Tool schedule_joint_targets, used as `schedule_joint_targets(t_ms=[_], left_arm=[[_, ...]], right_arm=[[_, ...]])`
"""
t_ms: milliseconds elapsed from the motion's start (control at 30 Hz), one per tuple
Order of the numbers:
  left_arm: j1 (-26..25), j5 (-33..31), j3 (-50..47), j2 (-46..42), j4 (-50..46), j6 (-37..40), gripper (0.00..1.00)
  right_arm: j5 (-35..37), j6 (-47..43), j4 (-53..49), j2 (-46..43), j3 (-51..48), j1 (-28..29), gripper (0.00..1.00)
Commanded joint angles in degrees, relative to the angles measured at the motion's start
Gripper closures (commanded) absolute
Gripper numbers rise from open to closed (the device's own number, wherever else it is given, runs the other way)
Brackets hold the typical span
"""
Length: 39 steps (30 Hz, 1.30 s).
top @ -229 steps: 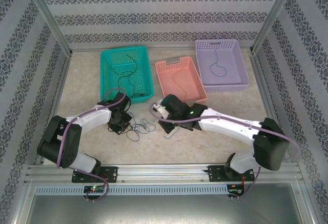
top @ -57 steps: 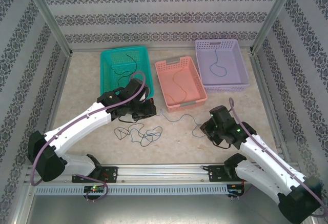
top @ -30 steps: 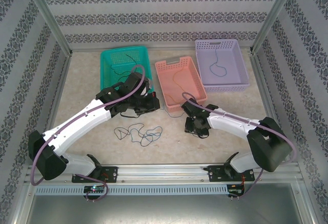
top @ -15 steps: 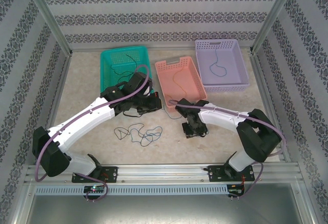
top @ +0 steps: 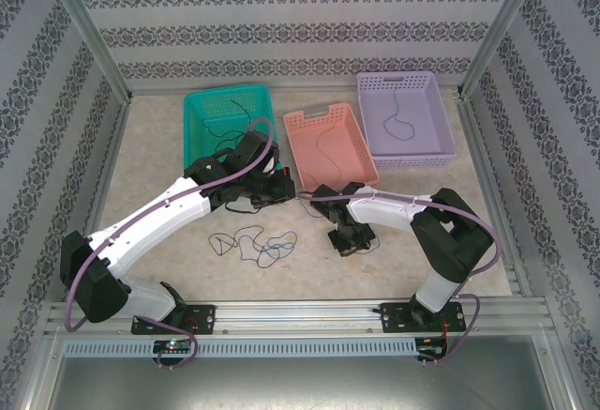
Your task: Untangle the cables
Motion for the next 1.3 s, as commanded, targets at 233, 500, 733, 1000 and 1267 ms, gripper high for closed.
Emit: schedule_joint_targets(t_ms=[233,500,733,1000,1267], left_arm=[[3.1,-0.1,5.1,0.5,-1.9,2.6,1.0],[15.0,8.1,14.3,6.6,-0.7,8.0,1.0],[20.1,11.8,24.1,16.8,-1.9,10.4,1.0],[25.0,13.3,22.3,18.1,1.3,4.0,1.0],[25.5,15.9,13.0,13.5,7.4,-7.9,1.0]], right_arm=[[-5.6,-8.8,1.3,-5.5,3.1,2.9,1.0],[-45.7,-14.4,1.8,-15.6,10.4,3.3,1.0],[-61.0,0.5,15.4,-22.8,17.7,-1.7,1.0],[-63.5,18.9,34.4,-28.8,21.7,-12.7,1.0],[-51.0,24.1,45.1,-30.9,27.3,-30.0,1.0]])
